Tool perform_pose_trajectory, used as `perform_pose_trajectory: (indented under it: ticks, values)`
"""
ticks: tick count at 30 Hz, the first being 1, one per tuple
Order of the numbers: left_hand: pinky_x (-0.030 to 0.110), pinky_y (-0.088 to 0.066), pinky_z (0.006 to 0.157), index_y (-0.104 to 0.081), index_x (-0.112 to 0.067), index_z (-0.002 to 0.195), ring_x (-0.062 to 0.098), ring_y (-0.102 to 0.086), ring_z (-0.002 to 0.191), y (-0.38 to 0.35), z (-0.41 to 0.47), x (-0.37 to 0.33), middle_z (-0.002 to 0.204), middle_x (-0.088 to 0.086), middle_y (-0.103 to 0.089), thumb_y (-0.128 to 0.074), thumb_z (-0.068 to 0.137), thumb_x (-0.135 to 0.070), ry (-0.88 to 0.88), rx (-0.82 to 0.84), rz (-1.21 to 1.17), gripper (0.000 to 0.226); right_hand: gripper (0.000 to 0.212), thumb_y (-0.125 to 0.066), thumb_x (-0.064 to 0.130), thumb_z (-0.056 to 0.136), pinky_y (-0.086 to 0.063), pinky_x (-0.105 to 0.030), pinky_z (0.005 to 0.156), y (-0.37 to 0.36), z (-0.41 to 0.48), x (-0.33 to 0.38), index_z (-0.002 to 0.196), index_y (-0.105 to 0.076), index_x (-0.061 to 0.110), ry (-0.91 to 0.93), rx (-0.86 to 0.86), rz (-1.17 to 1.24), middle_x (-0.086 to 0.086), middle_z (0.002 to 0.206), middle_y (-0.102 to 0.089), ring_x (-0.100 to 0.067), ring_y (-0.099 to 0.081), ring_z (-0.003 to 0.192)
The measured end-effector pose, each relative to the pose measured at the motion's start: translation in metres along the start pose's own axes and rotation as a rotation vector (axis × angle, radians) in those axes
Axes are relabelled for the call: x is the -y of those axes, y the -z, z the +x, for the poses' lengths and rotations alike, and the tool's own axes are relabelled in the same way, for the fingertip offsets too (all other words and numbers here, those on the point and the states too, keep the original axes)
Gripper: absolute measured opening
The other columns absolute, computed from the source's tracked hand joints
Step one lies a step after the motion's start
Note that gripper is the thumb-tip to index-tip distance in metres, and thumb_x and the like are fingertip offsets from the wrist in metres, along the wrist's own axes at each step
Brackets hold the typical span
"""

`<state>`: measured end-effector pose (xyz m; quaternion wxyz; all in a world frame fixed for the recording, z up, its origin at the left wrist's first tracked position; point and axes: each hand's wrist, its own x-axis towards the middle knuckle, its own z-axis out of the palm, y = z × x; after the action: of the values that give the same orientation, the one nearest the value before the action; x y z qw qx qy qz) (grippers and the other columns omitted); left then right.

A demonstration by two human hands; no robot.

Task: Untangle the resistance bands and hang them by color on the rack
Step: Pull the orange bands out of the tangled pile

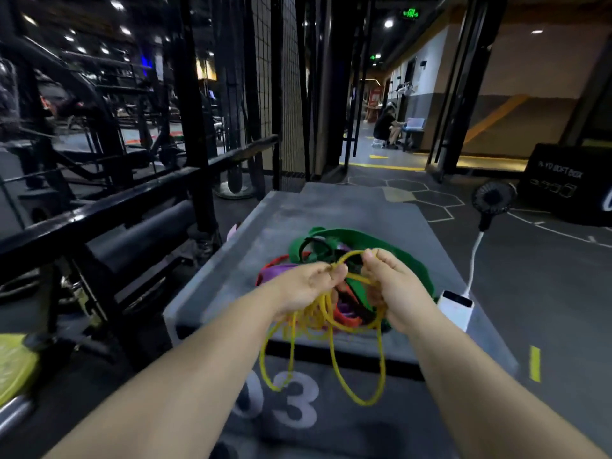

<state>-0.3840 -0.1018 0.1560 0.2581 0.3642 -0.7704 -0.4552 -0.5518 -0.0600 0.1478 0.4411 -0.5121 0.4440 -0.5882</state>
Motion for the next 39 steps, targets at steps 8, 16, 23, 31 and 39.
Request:
perform_pose_trajectory:
  ticks: [8, 16, 23, 31, 39]
  values:
    - [0.029, -0.045, 0.094, -0.068, -0.027, 0.086, 0.012, -0.061, 0.101, -0.022, -0.016, 0.031, 0.101, -0.005, -0.069, -0.05, 0.077, -0.075, 0.173, 0.05, 0.228, 0.052, 0.032, -0.044, 0.021, 0.102, -0.031, -0.016, 0.053, -0.001, -0.04, -0.009, 0.071, -0.039, 0.014, 0.083, 0.051, -0.319, 0.008, 0.058, -0.033, -0.006, -0.03, 0.052]
    - [0.03, -0.047, 0.088, -0.068, -0.02, 0.106, 0.022, -0.061, 0.105, -0.052, -0.004, 0.029, 0.11, 0.004, -0.067, -0.046, 0.098, -0.042, 0.188, 0.065, 0.496, 0.032, 0.033, -0.049, 0.022, 0.1, -0.021, -0.021, 0.043, 0.006, -0.046, -0.011, 0.07, -0.038, 0.016, -0.007, -0.011, -0.166, 0.009, 0.051, -0.026, -0.009, -0.02, 0.045]
    - [0.009, -0.038, 0.059, -0.059, -0.022, 0.074, -0.007, -0.055, 0.06, -0.054, 0.011, 0.051, 0.07, -0.011, -0.061, -0.056, 0.096, -0.034, 0.129, 0.006, 0.158, 0.025, 0.03, -0.062, 0.039, 0.078, -0.01, -0.022, 0.04, 0.022, -0.03, -0.016, 0.07, -0.042, 0.017, -0.092, -0.125, 0.111, 0.004, 0.054, -0.021, -0.008, -0.014, 0.043]
    - [0.021, -0.044, 0.071, -0.057, -0.021, 0.081, 0.0, -0.059, 0.07, -0.059, 0.017, 0.081, 0.079, -0.007, -0.064, -0.051, 0.099, -0.022, 0.2, 0.083, -0.123, 0.019, 0.024, -0.054, 0.033, 0.089, -0.014, -0.017, 0.036, 0.032, -0.005, -0.021, 0.076, -0.055, 0.013, -0.207, -0.153, 0.438, 0.009, 0.048, -0.026, -0.004, -0.019, 0.039]
    - [0.031, -0.05, 0.074, -0.055, -0.015, 0.081, 0.005, -0.05, 0.067, -0.065, 0.024, 0.093, 0.054, -0.02, -0.055, -0.041, 0.102, -0.029, 0.259, 0.035, -0.411, 0.029, 0.04, -0.055, 0.019, 0.083, -0.048, -0.02, 0.052, 0.033, -0.002, -0.057, 0.122, -0.061, 0.023, -0.2, -0.05, 0.584, 0.003, 0.075, -0.064, -0.01, -0.056, 0.055]
